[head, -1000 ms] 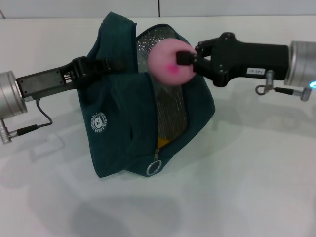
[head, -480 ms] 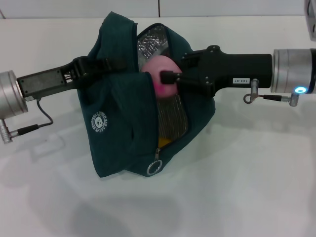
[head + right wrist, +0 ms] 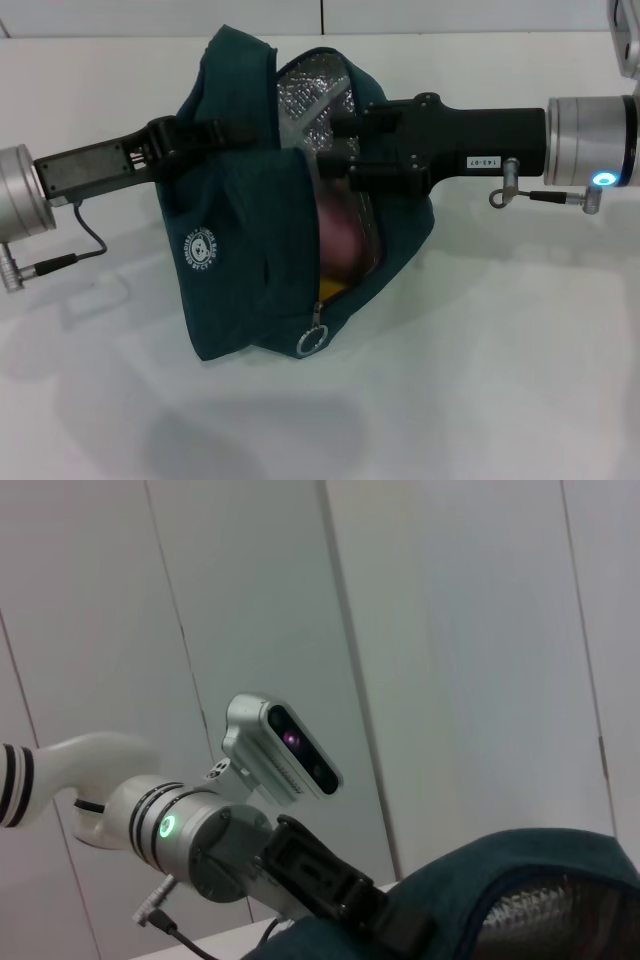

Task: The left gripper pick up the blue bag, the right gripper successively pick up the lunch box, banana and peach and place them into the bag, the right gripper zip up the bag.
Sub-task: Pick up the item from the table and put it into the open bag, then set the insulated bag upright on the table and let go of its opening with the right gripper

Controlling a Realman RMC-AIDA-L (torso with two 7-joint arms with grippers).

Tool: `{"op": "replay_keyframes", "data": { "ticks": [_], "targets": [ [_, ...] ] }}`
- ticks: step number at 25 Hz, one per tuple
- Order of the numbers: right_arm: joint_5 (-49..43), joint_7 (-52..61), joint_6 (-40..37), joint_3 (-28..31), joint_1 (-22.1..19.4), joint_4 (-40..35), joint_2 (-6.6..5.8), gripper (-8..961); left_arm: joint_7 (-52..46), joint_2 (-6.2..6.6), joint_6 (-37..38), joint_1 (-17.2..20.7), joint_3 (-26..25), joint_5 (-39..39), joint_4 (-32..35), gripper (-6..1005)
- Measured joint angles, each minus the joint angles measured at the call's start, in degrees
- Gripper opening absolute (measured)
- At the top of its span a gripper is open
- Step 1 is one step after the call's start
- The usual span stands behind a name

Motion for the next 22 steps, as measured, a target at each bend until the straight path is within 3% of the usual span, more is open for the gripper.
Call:
{"op": "replay_keyframes", "data": {
  "ticks": [2,8,15,22],
  "targets": [
    [0.0,0.0,0.0,-0.1,0.0,0.0,-0.01,510,0.0,0.06,0.0,0.0,0.0,0.0,0.0,29],
    [0.0,0.5,-1.2,0.8,-1.8,-2.6,-0.49,600,0.0,0.25,-0.1,0.5,0.0,-0.1,0.0,30],
    [-0.2,1.3,-1.5,2.7,-10.2,-11.2,-1.08,600,0.0,0.35,-0.3,0.7,0.0,-0.2,0.0,30],
    [-0.4,3.1,-2.2,9.2,-13.2,-9.4,-1.87,601,0.0,0.38,-0.5,0.6,0.0,-0.2,0.0,29]
  ]
}}
